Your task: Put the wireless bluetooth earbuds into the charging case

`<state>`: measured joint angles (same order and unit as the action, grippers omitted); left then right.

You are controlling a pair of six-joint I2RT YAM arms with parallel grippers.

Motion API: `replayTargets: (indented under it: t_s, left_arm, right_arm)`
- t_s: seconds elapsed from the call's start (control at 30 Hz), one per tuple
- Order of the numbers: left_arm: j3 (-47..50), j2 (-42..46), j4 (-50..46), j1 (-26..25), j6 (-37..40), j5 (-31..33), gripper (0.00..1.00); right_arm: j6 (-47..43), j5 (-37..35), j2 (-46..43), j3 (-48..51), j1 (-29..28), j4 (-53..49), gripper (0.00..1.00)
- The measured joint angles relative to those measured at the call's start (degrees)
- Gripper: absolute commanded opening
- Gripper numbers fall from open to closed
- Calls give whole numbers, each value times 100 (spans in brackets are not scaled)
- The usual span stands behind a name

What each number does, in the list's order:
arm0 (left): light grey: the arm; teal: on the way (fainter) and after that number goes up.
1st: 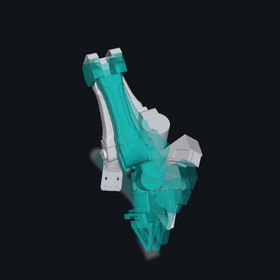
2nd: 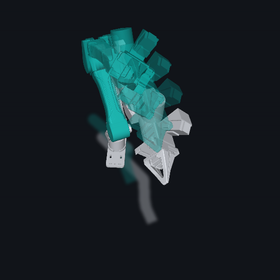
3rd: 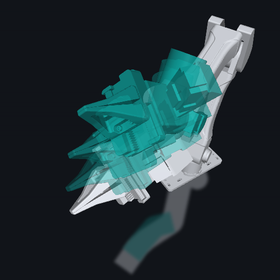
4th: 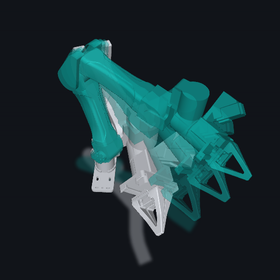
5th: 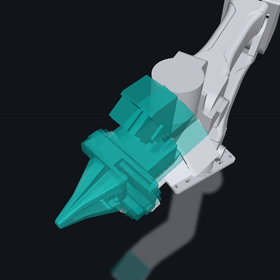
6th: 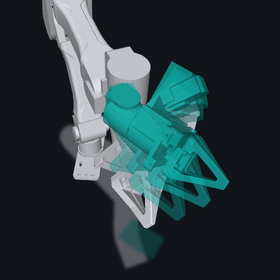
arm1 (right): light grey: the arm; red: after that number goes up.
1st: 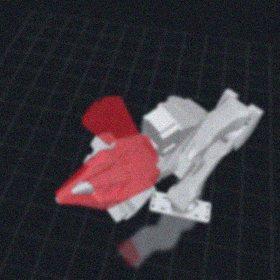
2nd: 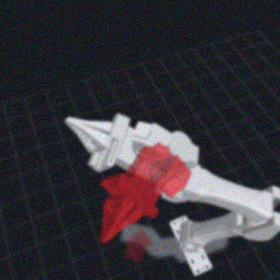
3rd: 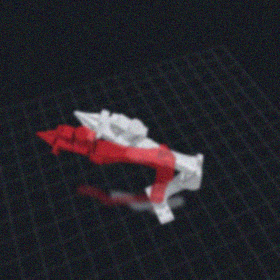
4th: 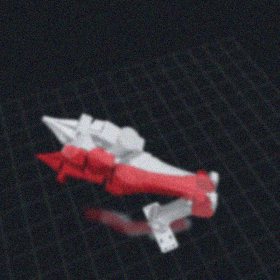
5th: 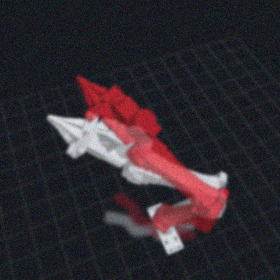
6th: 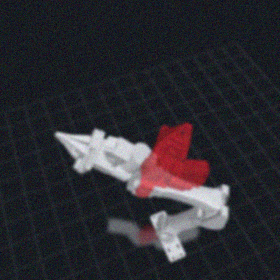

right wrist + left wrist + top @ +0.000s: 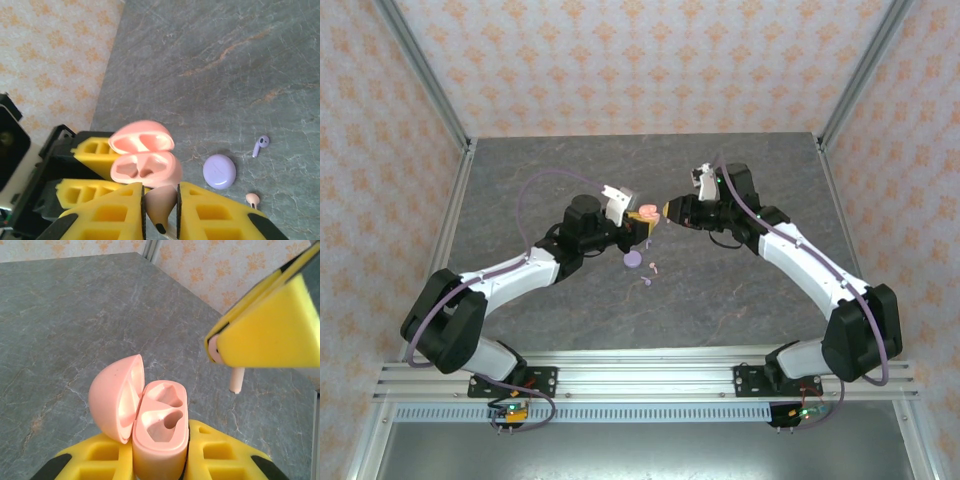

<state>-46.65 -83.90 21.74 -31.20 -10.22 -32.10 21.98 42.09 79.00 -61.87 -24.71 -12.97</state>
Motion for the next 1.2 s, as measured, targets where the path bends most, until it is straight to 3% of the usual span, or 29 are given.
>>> replayTargets:
  t_s: [1.2]
  left_arm:
    - [-109,-103,79,-144,-282,-63,21]
  right_arm:
    - [114,-459,404,-267,-367,188,21]
